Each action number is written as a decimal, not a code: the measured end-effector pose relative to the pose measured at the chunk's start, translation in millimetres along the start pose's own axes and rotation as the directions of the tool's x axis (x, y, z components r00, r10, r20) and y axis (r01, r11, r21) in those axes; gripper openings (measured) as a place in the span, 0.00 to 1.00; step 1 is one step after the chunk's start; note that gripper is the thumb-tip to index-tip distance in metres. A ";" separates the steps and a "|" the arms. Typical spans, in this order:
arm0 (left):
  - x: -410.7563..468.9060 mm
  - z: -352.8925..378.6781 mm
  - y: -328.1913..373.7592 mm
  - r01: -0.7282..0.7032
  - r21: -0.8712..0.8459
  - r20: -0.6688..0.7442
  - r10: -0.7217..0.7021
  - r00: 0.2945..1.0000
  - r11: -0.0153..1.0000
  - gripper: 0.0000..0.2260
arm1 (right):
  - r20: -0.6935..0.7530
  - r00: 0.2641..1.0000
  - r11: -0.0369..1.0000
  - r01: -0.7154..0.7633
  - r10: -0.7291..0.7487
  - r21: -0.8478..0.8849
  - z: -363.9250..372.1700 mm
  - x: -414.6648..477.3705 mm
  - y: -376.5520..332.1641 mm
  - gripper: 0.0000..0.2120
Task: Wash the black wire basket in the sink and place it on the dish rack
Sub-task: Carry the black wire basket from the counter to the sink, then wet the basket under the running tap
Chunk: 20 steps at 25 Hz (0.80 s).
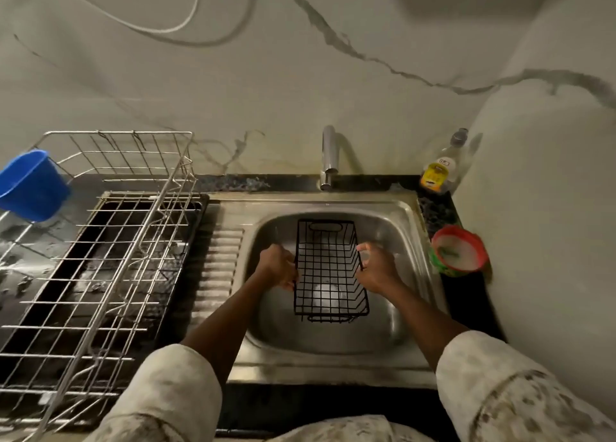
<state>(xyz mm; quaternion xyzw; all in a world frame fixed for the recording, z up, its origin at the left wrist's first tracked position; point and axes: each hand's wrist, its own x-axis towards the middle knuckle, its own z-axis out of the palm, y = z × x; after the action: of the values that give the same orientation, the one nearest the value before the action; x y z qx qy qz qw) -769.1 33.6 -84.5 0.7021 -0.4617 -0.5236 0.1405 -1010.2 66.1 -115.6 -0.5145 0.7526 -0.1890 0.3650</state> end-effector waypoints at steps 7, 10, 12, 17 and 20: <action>52.1 19.5 -28.0 0.025 0.087 0.030 -0.028 0.999 0.996 0.11 | -0.010 0.998 0.998 -0.066 0.066 0.010 33.2 25.8 35.2 0.31; 64.4 27.0 -38.1 0.025 0.152 0.054 -0.033 0.998 0.988 0.17 | -0.015 0.997 0.997 -0.075 0.075 0.006 43.4 32.9 46.0 0.31; 72.1 31.3 -47.2 0.031 0.179 0.054 -0.041 0.998 0.983 0.20 | -0.014 0.998 0.998 -0.067 0.067 0.019 47.1 32.0 49.2 0.30; 87.6 36.1 -63.6 0.057 0.265 0.080 -0.081 0.993 0.963 0.21 | 0.017 0.996 0.997 -0.082 0.082 -0.006 55.8 32.1 57.4 0.28; 82.1 33.2 -54.8 0.019 0.332 -0.077 0.007 0.997 0.943 0.08 | 0.026 0.997 0.998 -0.068 0.068 -0.012 52.3 36.0 58.4 0.26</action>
<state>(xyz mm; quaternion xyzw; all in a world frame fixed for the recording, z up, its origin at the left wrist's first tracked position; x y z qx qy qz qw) -768.3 7.1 -185.2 0.7366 -0.5358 -0.4111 0.0360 -1015.8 61.3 -201.6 -0.4930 0.7659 -0.1656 0.3780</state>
